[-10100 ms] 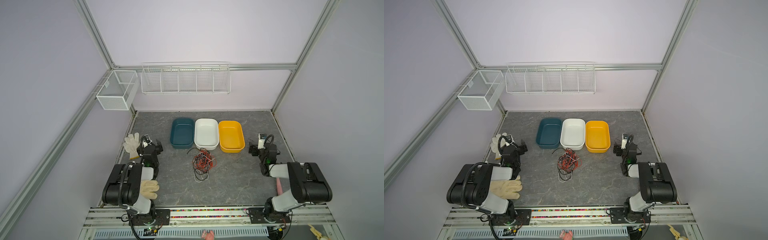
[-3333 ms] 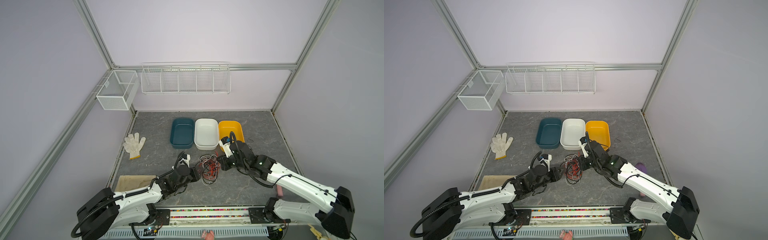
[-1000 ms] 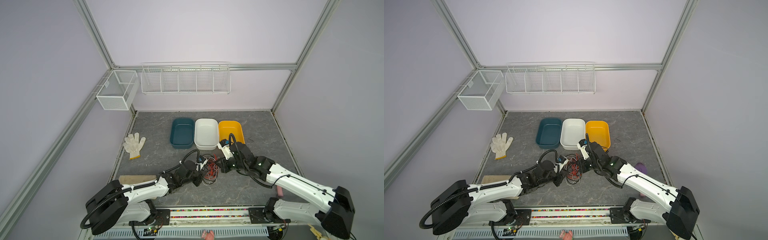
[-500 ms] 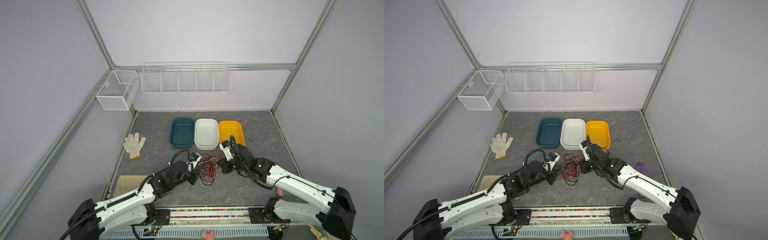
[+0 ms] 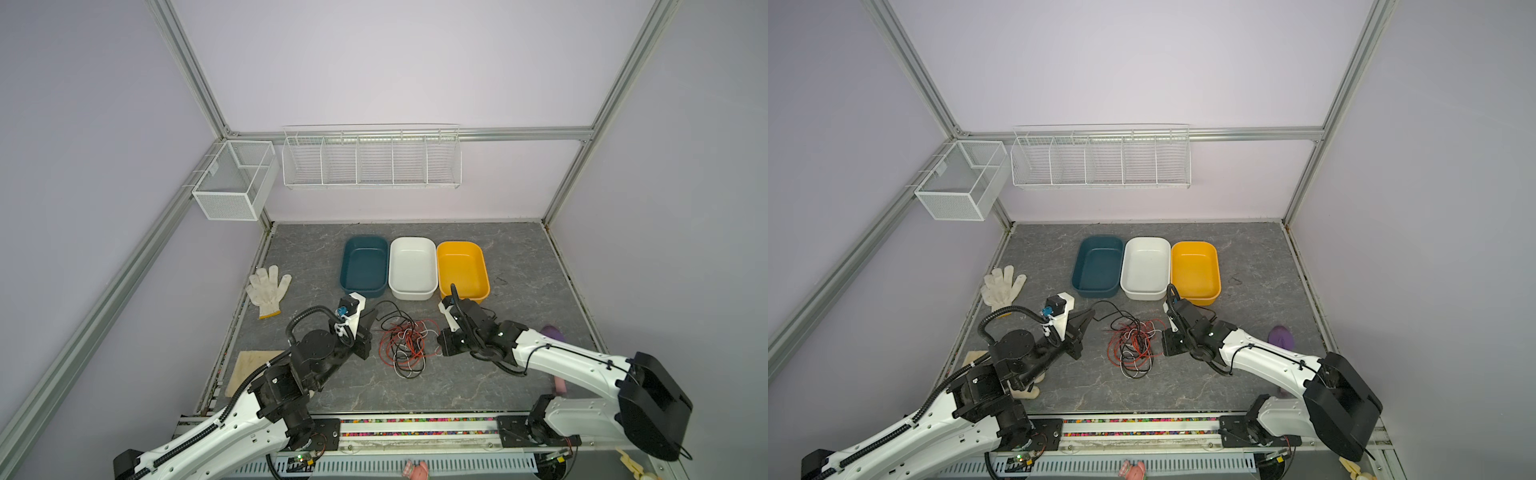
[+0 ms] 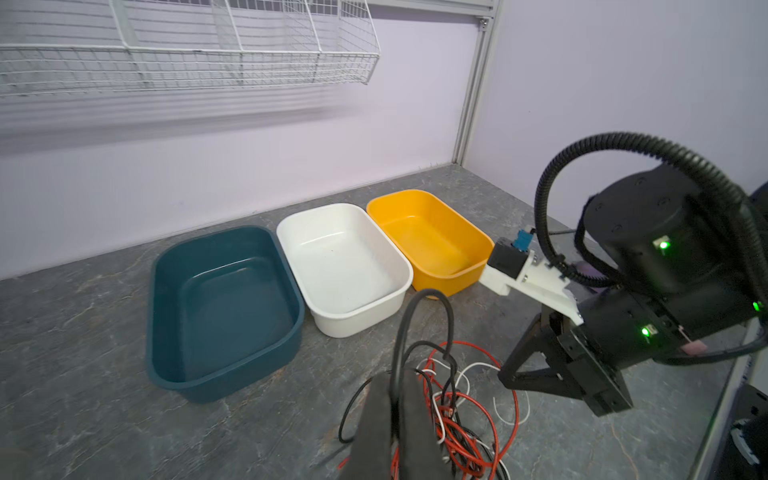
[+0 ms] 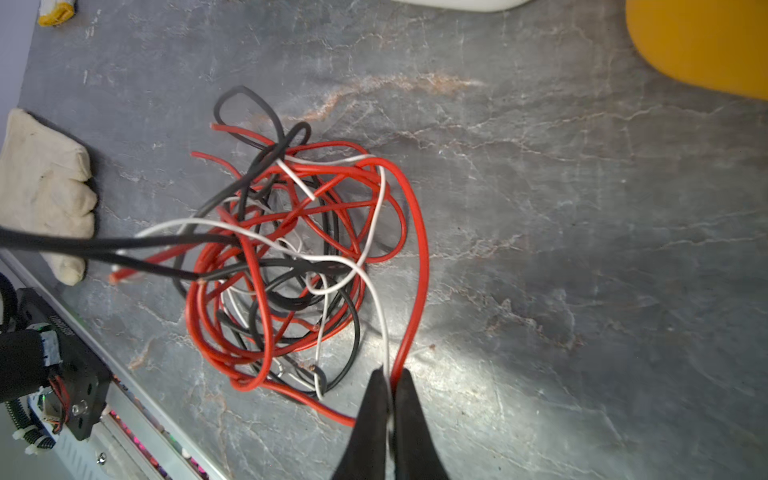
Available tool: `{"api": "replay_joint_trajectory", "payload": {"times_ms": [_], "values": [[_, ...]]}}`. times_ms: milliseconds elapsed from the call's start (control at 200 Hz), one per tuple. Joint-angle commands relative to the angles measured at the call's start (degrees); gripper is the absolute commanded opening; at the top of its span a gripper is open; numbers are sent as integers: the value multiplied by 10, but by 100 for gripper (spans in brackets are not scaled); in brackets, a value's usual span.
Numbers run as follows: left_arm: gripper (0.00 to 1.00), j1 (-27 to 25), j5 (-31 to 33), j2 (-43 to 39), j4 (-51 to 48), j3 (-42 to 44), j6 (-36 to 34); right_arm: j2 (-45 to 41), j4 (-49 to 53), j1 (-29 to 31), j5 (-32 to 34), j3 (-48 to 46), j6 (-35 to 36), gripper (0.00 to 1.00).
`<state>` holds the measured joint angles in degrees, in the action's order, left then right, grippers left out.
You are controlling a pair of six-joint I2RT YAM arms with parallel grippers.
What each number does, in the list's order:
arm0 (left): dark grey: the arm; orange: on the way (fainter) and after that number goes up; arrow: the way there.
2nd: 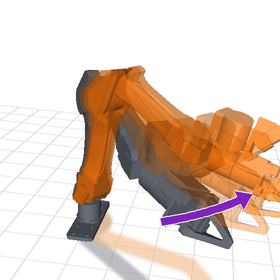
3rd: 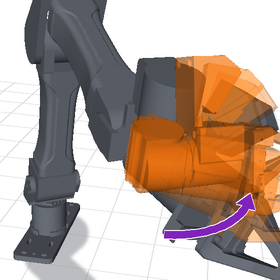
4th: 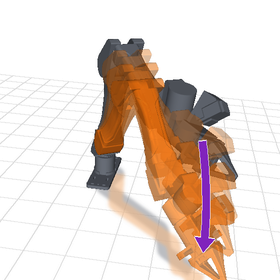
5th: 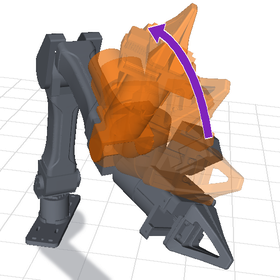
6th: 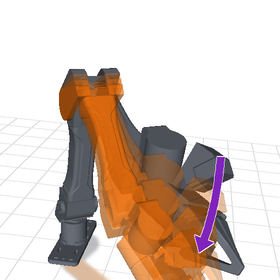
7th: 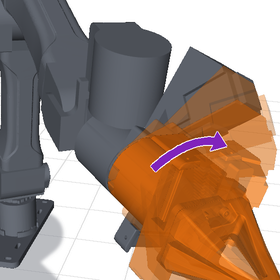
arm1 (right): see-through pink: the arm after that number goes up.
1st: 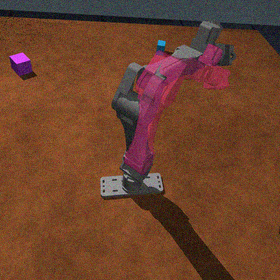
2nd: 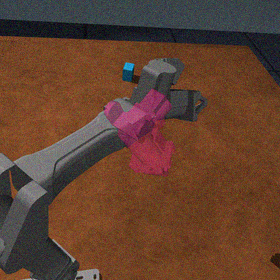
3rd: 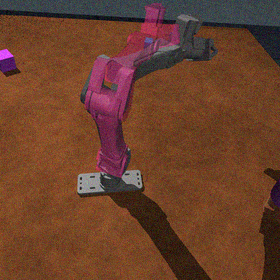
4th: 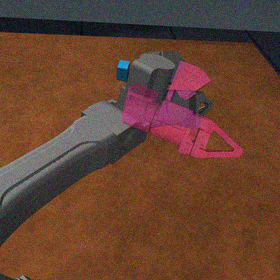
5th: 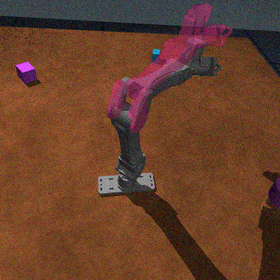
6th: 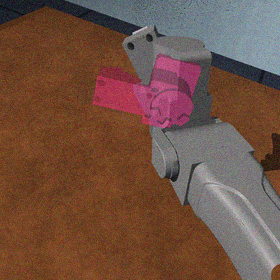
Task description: Untangle the cables
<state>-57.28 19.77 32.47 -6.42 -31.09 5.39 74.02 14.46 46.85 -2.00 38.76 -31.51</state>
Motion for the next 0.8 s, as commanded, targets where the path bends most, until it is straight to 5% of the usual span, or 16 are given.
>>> {"api": "replay_joint_trajectory", "payload": {"times_ms": [0,245,575,795], "values": [[0,1,74,1,53,-18,-33,4,-47,-3,-43,-11,-2,6],[0,6,151,36,33,-57,-60,-47,-41,-2,-59,-14,23,10],[0,6,57,18,-17,-57,-39,-119,12,-2,-70,22,83,62],[0,6,-32,48,-59,-80,-30,-122,20,8,-119,97,107,76]]}}
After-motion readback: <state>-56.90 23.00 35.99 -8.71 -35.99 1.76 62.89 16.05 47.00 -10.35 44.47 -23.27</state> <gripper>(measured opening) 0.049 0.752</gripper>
